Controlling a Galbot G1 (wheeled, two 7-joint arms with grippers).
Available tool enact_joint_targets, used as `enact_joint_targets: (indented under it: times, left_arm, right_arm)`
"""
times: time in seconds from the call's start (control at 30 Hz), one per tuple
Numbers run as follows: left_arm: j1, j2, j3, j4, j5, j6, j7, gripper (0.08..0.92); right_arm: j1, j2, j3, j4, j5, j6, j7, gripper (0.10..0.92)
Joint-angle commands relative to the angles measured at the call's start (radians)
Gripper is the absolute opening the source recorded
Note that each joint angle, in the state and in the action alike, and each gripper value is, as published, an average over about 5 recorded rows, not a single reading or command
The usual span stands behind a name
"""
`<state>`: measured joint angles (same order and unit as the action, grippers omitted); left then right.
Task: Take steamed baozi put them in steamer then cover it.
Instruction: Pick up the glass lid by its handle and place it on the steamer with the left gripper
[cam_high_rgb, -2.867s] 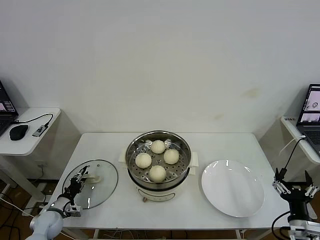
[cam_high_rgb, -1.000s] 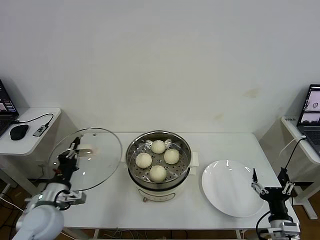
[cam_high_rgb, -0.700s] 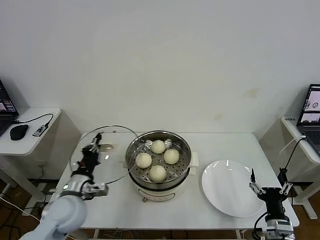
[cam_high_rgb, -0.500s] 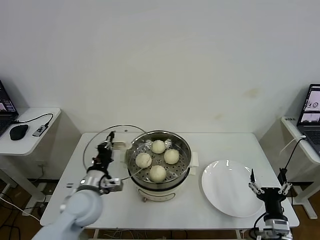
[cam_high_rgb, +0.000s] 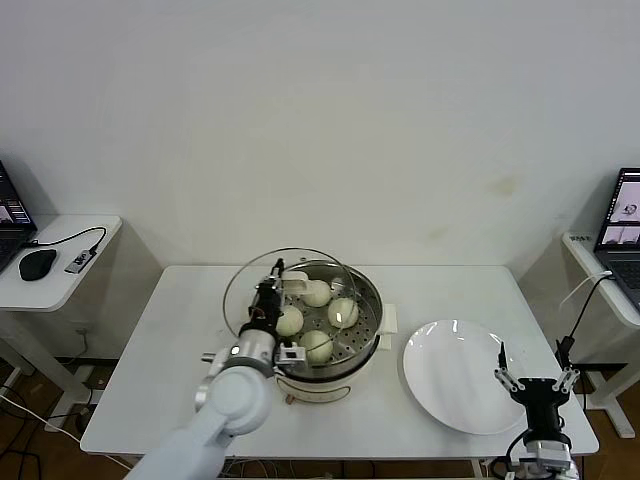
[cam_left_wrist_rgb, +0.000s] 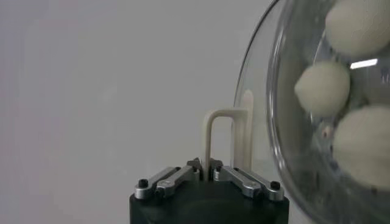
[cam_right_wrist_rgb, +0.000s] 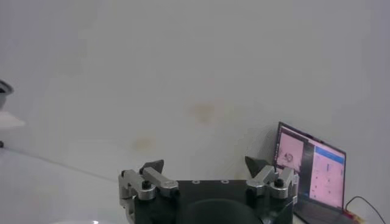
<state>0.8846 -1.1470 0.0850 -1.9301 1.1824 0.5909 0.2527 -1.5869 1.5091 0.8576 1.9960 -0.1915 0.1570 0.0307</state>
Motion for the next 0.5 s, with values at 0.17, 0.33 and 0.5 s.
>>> enact_joint_targets:
  times: [0.17,0.33,0.5]
  left_arm:
    - [-0.045,-0.12,0.096,0.08,0.07,0.014,0.028,0.155]
    - [-0.03,-0.128,0.095,0.089,0.081,0.009,0.026,0.155]
    - [-0.016,-0.127,0.084,0.091,0.094,0.0,0.022,0.155]
  right_arm:
    - [0.002,0.002,-0.001,-0.013,-0.014,0.004,0.005,0.823]
    - [0.002,0.0,-0.001,-0.013,-0.012,0.005,0.003,0.823]
    - [0.001,-0.001,-0.001,-0.017,-0.012,0.007,0.001,0.823]
